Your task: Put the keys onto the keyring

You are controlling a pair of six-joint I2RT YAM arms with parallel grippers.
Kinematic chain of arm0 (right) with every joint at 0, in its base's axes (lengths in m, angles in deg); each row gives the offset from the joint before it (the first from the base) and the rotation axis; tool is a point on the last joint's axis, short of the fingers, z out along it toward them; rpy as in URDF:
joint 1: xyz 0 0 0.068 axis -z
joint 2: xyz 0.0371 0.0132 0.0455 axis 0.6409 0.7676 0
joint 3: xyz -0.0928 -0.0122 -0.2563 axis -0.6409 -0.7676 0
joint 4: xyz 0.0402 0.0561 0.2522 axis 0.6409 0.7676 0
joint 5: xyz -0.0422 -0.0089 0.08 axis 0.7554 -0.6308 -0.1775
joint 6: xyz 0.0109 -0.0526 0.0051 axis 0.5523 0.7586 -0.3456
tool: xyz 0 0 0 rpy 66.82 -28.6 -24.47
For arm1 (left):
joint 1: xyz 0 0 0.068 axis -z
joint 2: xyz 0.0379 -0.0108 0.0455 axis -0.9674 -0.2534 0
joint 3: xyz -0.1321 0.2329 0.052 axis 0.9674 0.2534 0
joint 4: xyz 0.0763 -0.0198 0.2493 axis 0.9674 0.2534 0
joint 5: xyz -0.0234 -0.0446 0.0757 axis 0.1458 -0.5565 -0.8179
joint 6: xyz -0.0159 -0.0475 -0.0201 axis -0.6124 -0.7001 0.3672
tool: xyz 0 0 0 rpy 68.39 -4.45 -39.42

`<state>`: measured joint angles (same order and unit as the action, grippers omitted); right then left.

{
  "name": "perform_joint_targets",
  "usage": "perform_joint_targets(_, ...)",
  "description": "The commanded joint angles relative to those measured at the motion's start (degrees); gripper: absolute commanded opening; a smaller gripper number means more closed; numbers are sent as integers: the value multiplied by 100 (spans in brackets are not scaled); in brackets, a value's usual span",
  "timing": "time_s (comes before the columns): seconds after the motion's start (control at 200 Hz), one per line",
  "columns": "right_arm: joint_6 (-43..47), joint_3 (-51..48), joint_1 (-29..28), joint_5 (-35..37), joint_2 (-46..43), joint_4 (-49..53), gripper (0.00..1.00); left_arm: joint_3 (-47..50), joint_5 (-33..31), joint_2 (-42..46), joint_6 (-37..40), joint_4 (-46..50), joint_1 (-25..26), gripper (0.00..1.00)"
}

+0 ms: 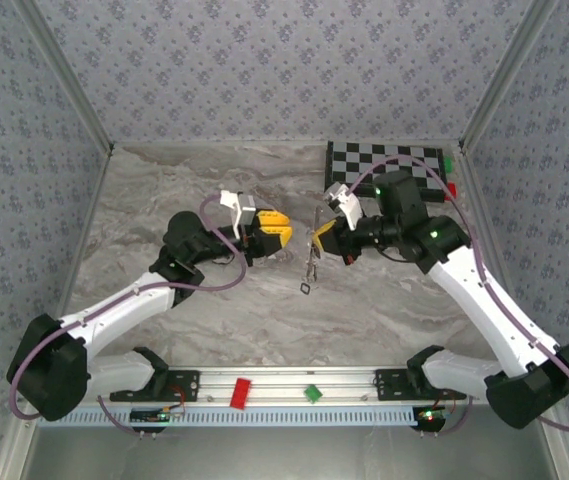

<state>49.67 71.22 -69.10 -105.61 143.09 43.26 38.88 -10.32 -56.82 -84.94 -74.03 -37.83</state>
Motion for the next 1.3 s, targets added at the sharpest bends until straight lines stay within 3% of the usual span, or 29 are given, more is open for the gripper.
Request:
perform_joint_targets(0.0,591,684,-1,186,280,1299,0,-163,320,-117,381,265,-20,30)
perform_joint_targets(0.125,874,1245,-133,599,682,1980,0,-228,389,-309,540,416,-15,29)
perform_joint_targets(0.385,1079,1697,-403,796,1186,2347,0,-495,879,-724,627,614,-12,29)
perform_joint_targets(1.294,1133,1793,-548,983,1392,2275,0,-603,1516,-978,532,478,95,33)
